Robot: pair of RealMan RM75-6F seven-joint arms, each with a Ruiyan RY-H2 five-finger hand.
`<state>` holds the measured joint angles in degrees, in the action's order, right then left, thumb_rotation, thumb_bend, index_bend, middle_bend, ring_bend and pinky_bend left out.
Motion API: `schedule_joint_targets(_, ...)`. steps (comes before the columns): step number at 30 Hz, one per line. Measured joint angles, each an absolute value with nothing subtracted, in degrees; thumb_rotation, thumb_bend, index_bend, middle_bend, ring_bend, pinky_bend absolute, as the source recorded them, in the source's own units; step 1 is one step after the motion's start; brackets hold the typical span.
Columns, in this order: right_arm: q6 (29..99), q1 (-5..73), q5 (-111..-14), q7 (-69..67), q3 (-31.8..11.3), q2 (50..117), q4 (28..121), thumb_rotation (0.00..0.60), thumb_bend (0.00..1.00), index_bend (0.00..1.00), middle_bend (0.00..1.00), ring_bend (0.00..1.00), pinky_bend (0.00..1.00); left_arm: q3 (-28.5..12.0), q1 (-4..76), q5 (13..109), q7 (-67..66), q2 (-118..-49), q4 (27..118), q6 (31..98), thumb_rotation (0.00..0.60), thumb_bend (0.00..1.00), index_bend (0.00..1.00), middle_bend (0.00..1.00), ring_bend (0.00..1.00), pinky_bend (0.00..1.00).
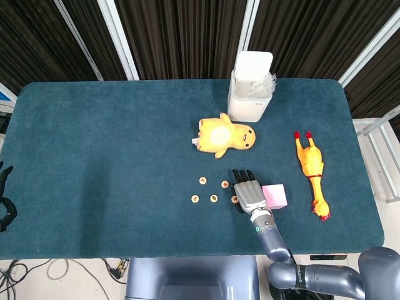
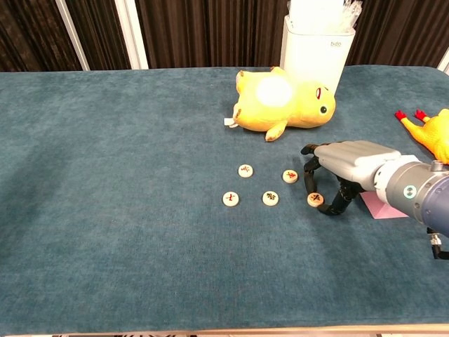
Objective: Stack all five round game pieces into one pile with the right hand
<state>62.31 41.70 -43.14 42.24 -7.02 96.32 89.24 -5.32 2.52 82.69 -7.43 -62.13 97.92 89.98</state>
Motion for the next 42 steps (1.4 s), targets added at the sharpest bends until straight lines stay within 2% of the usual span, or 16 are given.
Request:
schedule_joint_targets(11, 62.62, 41.98, -43.11, 42.17, -7.63, 95.52, 90.19, 0.600, 0.40, 0.53, 0.00, 0.00, 0.00, -5.33, 2.52, 82.68, -7.48, -62.14, 97.93, 89.99, 0.600, 0.82, 0.11, 0.00, 0.00, 0.02)
schedule_joint_targets(25, 60.76, 45.01, -38.93, 43.56, -10.80, 92.47, 92.26, 0.600, 0.40, 0.53, 0.00, 0.00, 0.00, -5.32, 2.52, 82.67, -7.43, -62.10, 97.95, 89.96, 0.600, 0.82, 0.11, 0.00, 0.00, 0.02)
schedule_joint_targets(42, 58.55, 50.08, -32.58, 45.55, -12.63, 96.28, 85.29, 0.600, 0.40, 0.53, 0.00, 0.00, 0.00, -5.36, 2.53, 82.63, -7.52, -62.12, 98.03, 89.96, 0.600, 0.82, 0.11, 0.00, 0.00, 0.02)
